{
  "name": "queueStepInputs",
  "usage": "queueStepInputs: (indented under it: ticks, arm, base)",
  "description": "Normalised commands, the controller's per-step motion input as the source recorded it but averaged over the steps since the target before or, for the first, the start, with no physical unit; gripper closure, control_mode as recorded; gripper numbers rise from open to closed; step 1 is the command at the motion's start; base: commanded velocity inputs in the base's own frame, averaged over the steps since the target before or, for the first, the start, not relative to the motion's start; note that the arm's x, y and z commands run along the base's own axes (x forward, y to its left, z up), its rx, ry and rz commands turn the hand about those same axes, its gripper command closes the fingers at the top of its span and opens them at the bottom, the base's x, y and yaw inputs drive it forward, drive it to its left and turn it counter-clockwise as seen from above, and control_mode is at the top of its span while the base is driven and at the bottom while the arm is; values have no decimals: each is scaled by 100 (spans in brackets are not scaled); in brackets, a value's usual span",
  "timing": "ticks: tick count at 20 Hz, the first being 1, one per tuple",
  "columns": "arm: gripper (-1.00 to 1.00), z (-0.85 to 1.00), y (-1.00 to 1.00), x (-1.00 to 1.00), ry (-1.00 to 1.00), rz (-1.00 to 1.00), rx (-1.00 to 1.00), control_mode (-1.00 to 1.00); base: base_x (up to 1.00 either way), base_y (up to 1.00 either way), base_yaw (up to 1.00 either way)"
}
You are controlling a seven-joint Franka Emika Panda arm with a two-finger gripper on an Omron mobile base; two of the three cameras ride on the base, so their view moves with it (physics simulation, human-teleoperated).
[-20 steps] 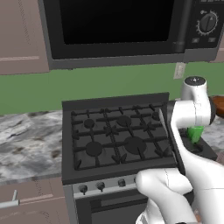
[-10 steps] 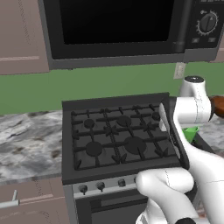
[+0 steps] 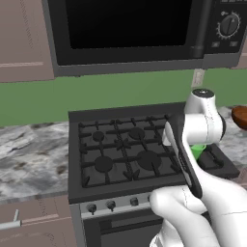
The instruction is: Pick the cup and bowl from the counter and place them on the counter next to the sink.
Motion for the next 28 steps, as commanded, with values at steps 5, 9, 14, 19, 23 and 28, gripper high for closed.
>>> queueStepInputs:
  ticks: [5, 9, 14, 19, 23, 28]
  arm:
    - [100, 0, 0, 0, 0, 0, 0, -100]
    - [100, 0, 0, 0, 0, 0, 0, 100]
    - [100, 0, 0, 0, 0, 0, 0, 100]
    - [100, 0, 0, 0, 0, 0, 0, 100]
    - [100, 0, 0, 0, 0, 0, 0, 100]
    - [100, 0, 0, 0, 0, 0, 0, 100]
  base:
    - [0, 0, 0]
    - [-1, 0, 0]
    - [-79, 5, 0]
    - [-84, 4, 0]
    - [-28, 15, 42]
    - [-22, 29, 85]
